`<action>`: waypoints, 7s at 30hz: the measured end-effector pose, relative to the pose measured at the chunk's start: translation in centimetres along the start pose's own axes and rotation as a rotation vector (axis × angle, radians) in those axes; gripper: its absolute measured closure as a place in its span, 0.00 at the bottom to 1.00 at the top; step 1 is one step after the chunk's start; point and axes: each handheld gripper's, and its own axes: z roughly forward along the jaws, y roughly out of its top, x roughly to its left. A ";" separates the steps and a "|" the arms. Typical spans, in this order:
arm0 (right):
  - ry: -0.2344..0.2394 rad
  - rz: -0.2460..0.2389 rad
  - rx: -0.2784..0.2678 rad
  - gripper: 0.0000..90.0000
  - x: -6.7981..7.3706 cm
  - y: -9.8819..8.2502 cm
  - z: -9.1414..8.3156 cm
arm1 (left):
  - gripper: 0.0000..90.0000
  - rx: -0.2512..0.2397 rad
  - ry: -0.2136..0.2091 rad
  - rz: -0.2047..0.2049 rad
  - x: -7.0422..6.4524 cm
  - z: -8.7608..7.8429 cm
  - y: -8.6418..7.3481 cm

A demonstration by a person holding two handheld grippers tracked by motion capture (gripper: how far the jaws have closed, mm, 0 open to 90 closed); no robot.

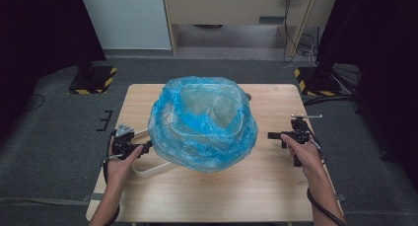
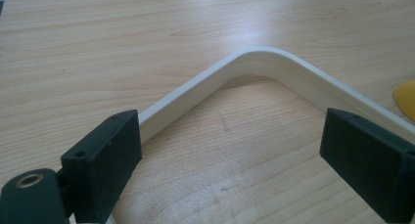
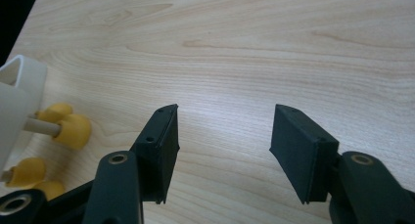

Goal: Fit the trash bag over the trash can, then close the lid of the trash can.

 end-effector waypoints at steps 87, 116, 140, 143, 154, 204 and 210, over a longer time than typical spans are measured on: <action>-0.274 -0.392 -0.138 0.12 -1.8 -3.5 2.7 | 0.09 0.117 0.060 0.149 5.9 0.8 2.6; -0.282 -0.404 -0.136 0.12 -1.7 -3.5 2.7 | 0.85 0.176 0.032 0.266 6.2 2.5 -0.3; -0.288 -0.410 -0.135 0.12 -1.7 -3.5 2.8 | 0.89 0.115 -0.027 0.187 6.7 0.1 1.6; -0.290 -0.413 -0.133 0.12 -1.7 -3.6 2.8 | 0.89 0.112 -0.024 0.201 6.7 -0.4 2.2; -0.299 -0.414 -0.129 0.12 -1.6 -3.6 2.9 | 0.89 0.094 -0.029 0.212 7.1 -1.8 3.0; -0.300 -0.415 -0.130 0.12 -1.5 -3.5 3.0 | 0.89 0.014 -0.043 0.253 8.3 -7.7 5.7; -0.302 -0.419 -0.132 0.12 -1.6 -3.5 3.0 | 0.89 -0.003 -0.040 0.250 8.8 -9.1 6.1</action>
